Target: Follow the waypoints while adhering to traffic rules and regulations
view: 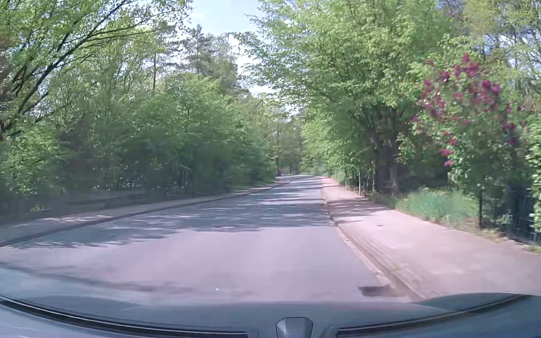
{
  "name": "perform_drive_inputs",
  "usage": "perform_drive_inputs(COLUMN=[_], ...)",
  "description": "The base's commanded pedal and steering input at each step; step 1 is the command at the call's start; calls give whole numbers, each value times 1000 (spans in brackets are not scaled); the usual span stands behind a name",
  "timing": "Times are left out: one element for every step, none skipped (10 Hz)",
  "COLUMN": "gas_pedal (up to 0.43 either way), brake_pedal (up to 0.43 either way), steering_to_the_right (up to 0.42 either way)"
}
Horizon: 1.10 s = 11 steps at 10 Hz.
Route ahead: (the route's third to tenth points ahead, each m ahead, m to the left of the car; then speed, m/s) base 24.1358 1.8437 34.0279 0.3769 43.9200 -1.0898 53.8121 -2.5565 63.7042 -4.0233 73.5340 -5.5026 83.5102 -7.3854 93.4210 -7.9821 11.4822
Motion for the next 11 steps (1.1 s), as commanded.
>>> perform_drive_inputs(gas_pedal=[8,8,8,8,8,8,8,8,8,8,8], brake_pedal=[0,0,0,0,0,0,0,0,0,0,0], steering_to_the_right=[33,33,31,30,29,28,28,25,23,23,20])
